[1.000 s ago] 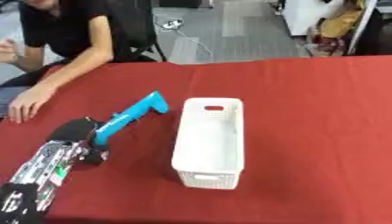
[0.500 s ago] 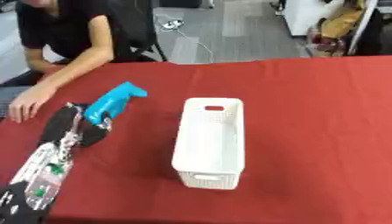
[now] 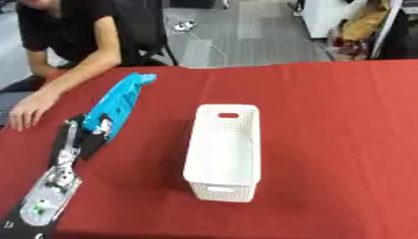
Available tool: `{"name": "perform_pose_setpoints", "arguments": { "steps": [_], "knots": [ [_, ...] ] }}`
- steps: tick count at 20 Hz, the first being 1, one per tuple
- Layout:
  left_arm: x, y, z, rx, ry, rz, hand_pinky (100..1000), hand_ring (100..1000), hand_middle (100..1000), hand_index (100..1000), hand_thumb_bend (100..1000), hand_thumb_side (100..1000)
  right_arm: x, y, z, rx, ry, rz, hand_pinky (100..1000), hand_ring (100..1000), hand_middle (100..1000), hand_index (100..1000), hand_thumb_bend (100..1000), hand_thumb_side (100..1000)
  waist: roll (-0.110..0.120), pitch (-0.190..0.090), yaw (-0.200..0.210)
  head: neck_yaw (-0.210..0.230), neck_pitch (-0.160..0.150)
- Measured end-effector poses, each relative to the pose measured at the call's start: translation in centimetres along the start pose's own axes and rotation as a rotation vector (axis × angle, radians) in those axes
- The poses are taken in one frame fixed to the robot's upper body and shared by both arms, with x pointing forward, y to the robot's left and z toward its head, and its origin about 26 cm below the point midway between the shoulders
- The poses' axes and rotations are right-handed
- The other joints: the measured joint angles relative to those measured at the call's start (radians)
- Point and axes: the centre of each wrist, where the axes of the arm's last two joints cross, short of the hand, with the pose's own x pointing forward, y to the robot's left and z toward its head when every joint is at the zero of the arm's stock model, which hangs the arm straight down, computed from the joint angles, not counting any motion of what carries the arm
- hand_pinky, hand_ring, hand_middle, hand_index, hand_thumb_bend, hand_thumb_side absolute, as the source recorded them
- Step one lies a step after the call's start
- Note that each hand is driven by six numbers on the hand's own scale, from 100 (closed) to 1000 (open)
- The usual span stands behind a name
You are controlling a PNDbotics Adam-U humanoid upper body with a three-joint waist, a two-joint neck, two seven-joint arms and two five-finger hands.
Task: Pick up objects on the table and place them in the box.
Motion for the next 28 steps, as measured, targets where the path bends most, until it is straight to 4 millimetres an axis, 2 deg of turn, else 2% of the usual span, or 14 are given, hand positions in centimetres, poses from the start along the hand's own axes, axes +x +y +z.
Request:
{"name": "perform_pose_setpoints", "arguments": {
  "steps": [3,6,10,13,21,27,28],
  "knots": [
    [0.0,-0.2,0.1,-0.005,0.001,0.069,100,100,100,121,100,482,0.0,0.0,0.0,0.0,0.0,0.0,814,878,863,995,100,920,0.0,0.0,0.0,0.0,0.0],
    [0.3,-0.6,0.3,-0.043,0.004,0.215,100,100,100,120,100,416,0.0,0.0,0.0,0.0,0.0,0.0,814,878,863,995,100,919,0.0,0.001,-0.001,0.0,0.0],
    [1.1,-1.3,0.5,-0.112,0.009,0.456,100,100,100,120,100,428,0.0,0.0,0.0,0.001,0.0,0.0,814,878,863,995,100,919,0.0,0.002,-0.003,0.001,0.0],
    [1.5,-1.5,0.6,-0.147,0.015,0.567,100,100,100,120,100,429,0.0,0.0,0.0,0.002,0.0,0.0,814,879,863,996,100,919,0.0,0.002,-0.003,0.001,0.0],
    [2.0,-1.6,0.7,-0.19,0.004,0.632,100,100,100,120,100,432,0.0,0.0,0.0,0.003,0.001,-0.001,814,879,863,996,100,918,0.0,0.002,-0.003,0.001,0.0],
    [3.0,-1.7,0.8,-0.239,-0.037,0.631,100,100,100,121,100,429,0.0,0.0,0.0,0.006,0.003,-0.001,814,879,863,996,100,918,0.0,0.002,-0.003,0.002,0.0],
    [3.3,-1.8,0.8,-0.253,-0.05,0.622,100,100,100,122,100,461,0.0,0.0,0.0,0.006,0.003,-0.001,814,879,863,996,100,918,0.0,0.002,-0.003,0.005,0.0]
  ]
}}
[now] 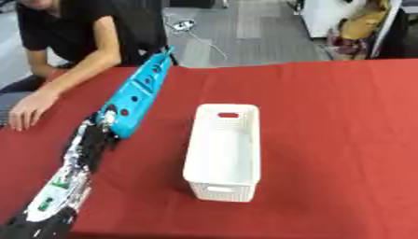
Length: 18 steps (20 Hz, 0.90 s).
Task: Pick up objects on the table and place them in the box.
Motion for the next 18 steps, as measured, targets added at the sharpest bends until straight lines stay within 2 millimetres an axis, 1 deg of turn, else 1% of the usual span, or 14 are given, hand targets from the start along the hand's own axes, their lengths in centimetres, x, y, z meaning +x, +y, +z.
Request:
{"name": "perform_pose_setpoints", "arguments": {
  "steps": [1,2,3,5,8,13,18],
  "knots": [
    [0.2,-0.2,0.0,-0.019,-0.007,-0.018,100,100,100,121,100,437,0.0,0.0,0.0,0.0,0.0,0.0,814,879,863,996,100,918,0.0,0.0,-0.001,0.004,0.0],
    [0.4,-0.4,0.0,-0.035,-0.014,-0.037,100,100,100,123,100,502,0.0,0.0,0.0,0.0,0.0,0.0,814,879,863,996,100,918,0.0,0.0,-0.001,0.004,0.0],
    [0.7,-0.5,0.0,-0.052,-0.023,-0.063,100,100,100,123,100,502,0.0,0.0,0.0,0.001,0.0,0.0,814,879,863,996,100,918,0.0,0.0,-0.002,0.004,0.0],
    [1.3,-0.9,-0.1,-0.084,-0.051,-0.127,100,100,100,124,100,561,0.0,0.0,0.0,0.001,0.0,0.0,814,879,863,997,100,918,0.0,0.0,-0.002,0.004,0.0],
    [2.8,-1.6,-0.5,-0.127,-0.111,-0.25,100,100,100,126,100,596,0.0,0.0,0.0,0.001,0.001,0.0,814,879,863,997,100,918,0.0,-0.001,-0.002,0.004,0.0],
    [4.7,-2.3,-1.2,-0.174,-0.176,-0.436,100,100,100,128,100,616,0.0,0.0,0.0,0.002,0.002,-0.001,814,879,863,997,100,919,0.0,-0.005,-0.002,0.004,0.0],
    [6.3,-3.0,-2.2,-0.226,-0.213,-0.556,100,100,100,129,100,617,0.0,0.2,0.1,0.012,0.007,-0.005,815,880,864,997,100,918,0.0,-0.009,-0.003,0.005,0.0]
  ]
}}
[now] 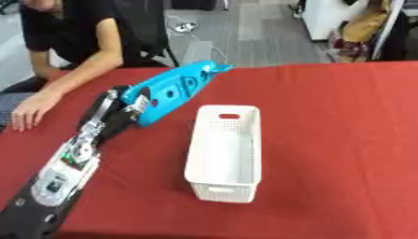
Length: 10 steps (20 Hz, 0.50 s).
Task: Pick up objects on the table and place them in the box.
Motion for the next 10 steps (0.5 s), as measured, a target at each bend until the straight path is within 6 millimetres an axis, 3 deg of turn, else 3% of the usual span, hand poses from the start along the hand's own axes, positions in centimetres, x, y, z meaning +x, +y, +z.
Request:
{"name": "perform_pose_setpoints", "arguments": {
  "steps": [9,10],
  "knots": [
    [1.1,-0.2,-1.2,-0.075,-0.034,-0.115,100,100,100,134,100,606,0.0,0.0,0.0,0.003,-0.001,0.0,815,880,864,997,100,919,0.0,0.0,-0.003,0.0,0.0],
    [1.2,-0.3,-1.3,-0.082,-0.036,-0.13,100,100,100,135,100,556,0.0,0.0,0.0,0.003,-0.001,0.0,815,880,864,997,100,918,0.0,0.0,-0.003,0.0,0.0]
  ]
}}
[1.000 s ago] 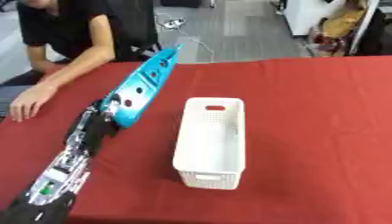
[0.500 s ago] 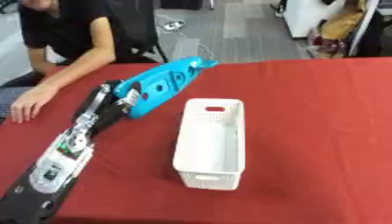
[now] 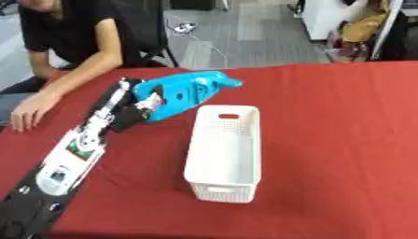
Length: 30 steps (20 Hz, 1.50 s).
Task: Pick up objects on the table and place them in the box.
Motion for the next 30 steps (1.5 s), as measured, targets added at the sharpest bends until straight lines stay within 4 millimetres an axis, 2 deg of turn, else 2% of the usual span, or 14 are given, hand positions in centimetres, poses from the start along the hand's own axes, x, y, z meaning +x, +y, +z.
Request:
{"name": "perform_pose_setpoints", "arguments": {
  "steps": [1,9,14,17,18,19,20,21,22,23,24,25,28,30],
  "knots": [
    [0.1,-0.1,0.0,-0.008,-0.001,-0.014,100,100,100,136,100,601,0.0,0.0,0.0,0.0,0.0,0.0,815,880,864,997,100,919,0.0,0.0,0.0,0.0,0.0],
    [1.1,-1.2,-1.1,-0.09,-0.038,-0.095,100,100,100,140,100,577,0.0,0.0,0.0,0.006,0.002,-0.001,815,880,864,998,100,918,0.0,0.0,-0.003,0.005,0.0],
    [1.5,-2.0,-1.5,-0.148,-0.063,-0.125,100,100,100,144,100,554,0.0,0.1,0.0,0.013,-0.001,-0.003,815,880,864,998,100,918,0.0,0.0,-0.006,0.009,0.0],
    [1.6,-2.4,-1.6,-0.191,-0.072,-0.151,100,100,100,165,100,481,0.0,0.1,-0.1,0.013,-0.002,-0.004,816,880,864,998,100,917,0.0,0.0,-0.007,0.009,0.0],
    [1.6,-2.6,-1.7,-0.209,-0.077,-0.162,100,100,100,160,100,497,0.0,0.1,-0.1,0.013,-0.002,-0.005,816,880,864,998,100,918,0.0,0.0,-0.008,0.011,0.0],
    [1.7,-2.8,-1.7,-0.231,-0.082,-0.175,100,100,142,245,100,349,0.0,0.1,-0.1,0.013,-0.002,-0.005,816,880,864,998,100,918,0.0,0.0,-0.009,0.012,0.0],
    [1.7,-3.0,-1.7,-0.26,-0.09,-0.189,100,100,142,245,100,349,0.0,0.1,-0.1,0.014,-0.002,-0.005,816,880,864,998,100,918,0.0,0.0,-0.009,0.014,0.0],
    [1.7,-3.1,-1.7,-0.288,-0.099,-0.204,100,100,241,343,100,293,0.0,0.2,-0.1,0.014,-0.002,-0.005,816,880,864,998,100,917,0.0,0.0,-0.009,0.016,0.0],
    [1.8,-3.3,-1.7,-0.319,-0.109,-0.219,100,100,241,343,100,293,0.0,0.2,-0.1,0.014,-0.002,-0.005,816,880,864,998,100,917,0.0,0.0,-0.009,0.017,0.0],
    [1.8,-3.4,-1.7,-0.348,-0.117,-0.233,146,134,308,417,100,266,0.0,0.2,-0.1,0.014,-0.002,-0.006,816,880,864,998,100,917,0.0,0.0,-0.009,0.017,0.0],
    [1.8,-3.4,-1.7,-0.375,-0.123,-0.248,129,119,294,401,100,270,0.0,0.2,-0.1,0.015,-0.001,-0.007,816,880,864,998,100,917,0.0,0.0,-0.009,0.017,0.0],
    [1.8,-3.4,-1.7,-0.4,-0.13,-0.262,213,206,377,490,100,252,0.0,0.2,-0.1,0.015,-0.001,-0.007,816,880,864,998,100,917,0.0,0.0,-0.009,0.017,0.0],
    [1.9,-3.3,-1.7,-0.45,-0.141,-0.301,278,289,454,550,100,263,0.0,0.2,-0.1,0.016,-0.001,-0.007,816,880,864,998,100,917,0.0,0.0,-0.008,0.017,0.0],
    [2.1,-3.1,-1.7,-0.46,-0.146,-0.322,333,355,501,610,100,452,0.0,0.2,-0.1,0.017,0.0,-0.008,816,881,864,999,100,917,0.0,-0.001,-0.008,0.017,0.0]
  ]
}}
